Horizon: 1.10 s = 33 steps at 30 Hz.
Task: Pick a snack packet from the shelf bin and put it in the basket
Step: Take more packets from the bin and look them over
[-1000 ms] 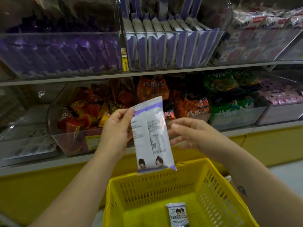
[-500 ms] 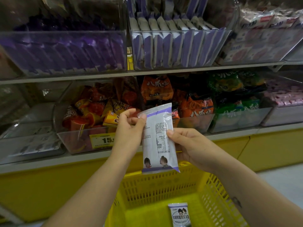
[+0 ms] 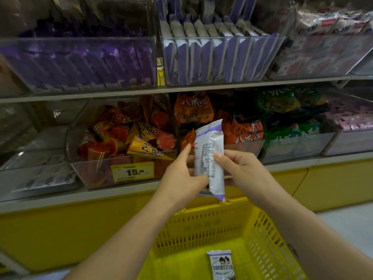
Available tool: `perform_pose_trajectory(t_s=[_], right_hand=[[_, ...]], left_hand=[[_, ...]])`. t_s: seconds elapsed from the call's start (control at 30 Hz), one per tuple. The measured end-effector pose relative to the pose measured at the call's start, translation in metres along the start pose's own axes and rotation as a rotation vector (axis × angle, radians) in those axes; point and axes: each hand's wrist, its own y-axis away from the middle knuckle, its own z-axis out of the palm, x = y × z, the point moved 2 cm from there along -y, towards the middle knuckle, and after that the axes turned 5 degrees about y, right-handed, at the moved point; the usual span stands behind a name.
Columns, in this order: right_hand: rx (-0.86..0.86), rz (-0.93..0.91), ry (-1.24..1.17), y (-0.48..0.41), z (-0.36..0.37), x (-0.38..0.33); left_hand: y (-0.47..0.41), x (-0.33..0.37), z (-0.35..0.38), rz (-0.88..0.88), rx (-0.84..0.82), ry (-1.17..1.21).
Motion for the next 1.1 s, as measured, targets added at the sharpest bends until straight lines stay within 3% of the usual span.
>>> perform_pose_trajectory(t_s=[0.17,0.43,0.6,0.67,0.8,0.9,0.97,1.1], right_hand=[[-0.015,-0.084,0.098,0.002,-0.002,-0.006],[-0.121,-0.098,0.099,0.006,-0.007,-0.011],[-0.095,-0.022,-0.360,0.004,-0.012,-0.027],[-0.085,-0.026,-0.390,0.002,-0.013,-0.041],[0.185,-0.220,-0.013,0.000,-0.028,-0.077],[0.163,-0.548,0.543,0.007,-0.034,-0.113],[0.144,-0.665,0.854,0.006,-0.036,-0.132],[0.230,-0.731,0.909,-0.012,-0.048,-0.170]], left_hand=[[-0.005,0.003,-0.010,0.002,0.109,0.122],[-0.005,0.004,-0.017,0.020,0.150,0.246],[0.003,0.022,-0.016,0.074,-0.156,0.341],[0.003,0.034,-0.021,0.139,-0.137,0.395],[-0.002,0.076,-0.043,0.263,0.124,0.327],[-0.010,0.117,-0.056,0.350,0.216,0.200],[-0.016,0.146,-0.060,0.397,0.222,0.140],[-0.030,0.191,-0.060,0.404,0.173,0.031]])
